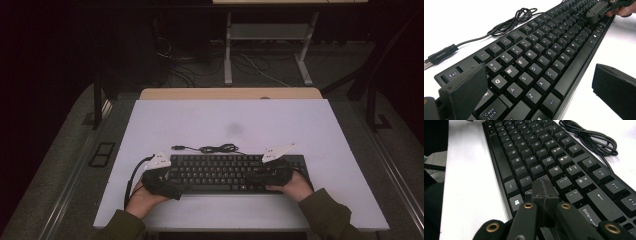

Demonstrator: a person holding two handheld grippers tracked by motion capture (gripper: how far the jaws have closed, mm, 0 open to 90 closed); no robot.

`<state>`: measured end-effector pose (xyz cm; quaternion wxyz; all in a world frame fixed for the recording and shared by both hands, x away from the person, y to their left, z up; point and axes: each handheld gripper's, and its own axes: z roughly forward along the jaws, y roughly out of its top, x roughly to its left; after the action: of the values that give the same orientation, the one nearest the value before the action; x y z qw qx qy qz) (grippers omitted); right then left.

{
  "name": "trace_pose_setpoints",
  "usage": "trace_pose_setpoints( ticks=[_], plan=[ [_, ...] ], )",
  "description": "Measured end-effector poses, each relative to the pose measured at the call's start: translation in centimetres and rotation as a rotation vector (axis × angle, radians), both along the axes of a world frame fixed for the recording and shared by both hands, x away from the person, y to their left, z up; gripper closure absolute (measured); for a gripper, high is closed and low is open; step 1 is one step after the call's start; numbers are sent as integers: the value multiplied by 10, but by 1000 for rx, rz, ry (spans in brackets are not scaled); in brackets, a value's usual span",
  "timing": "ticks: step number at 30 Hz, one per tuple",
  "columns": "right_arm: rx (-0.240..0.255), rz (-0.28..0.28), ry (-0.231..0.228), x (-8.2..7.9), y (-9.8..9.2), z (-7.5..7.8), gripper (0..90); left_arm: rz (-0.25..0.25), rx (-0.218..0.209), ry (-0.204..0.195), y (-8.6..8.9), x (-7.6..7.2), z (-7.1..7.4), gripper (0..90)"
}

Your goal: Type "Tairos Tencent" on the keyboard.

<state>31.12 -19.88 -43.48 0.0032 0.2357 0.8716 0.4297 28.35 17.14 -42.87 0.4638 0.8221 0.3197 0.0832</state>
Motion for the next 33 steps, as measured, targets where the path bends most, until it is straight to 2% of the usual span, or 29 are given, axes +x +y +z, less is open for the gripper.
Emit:
trace_pose_setpoints(
  ticks=[19, 33],
  plan=[
    [-48, 14, -4, -1, -1, -5, 892, 1, -1, -3, 0, 0, 1, 0],
    [-47, 13, -4, -2, -1, -6, 892, 5, 0, -16, -6, 4, 4, 0]
  ],
)
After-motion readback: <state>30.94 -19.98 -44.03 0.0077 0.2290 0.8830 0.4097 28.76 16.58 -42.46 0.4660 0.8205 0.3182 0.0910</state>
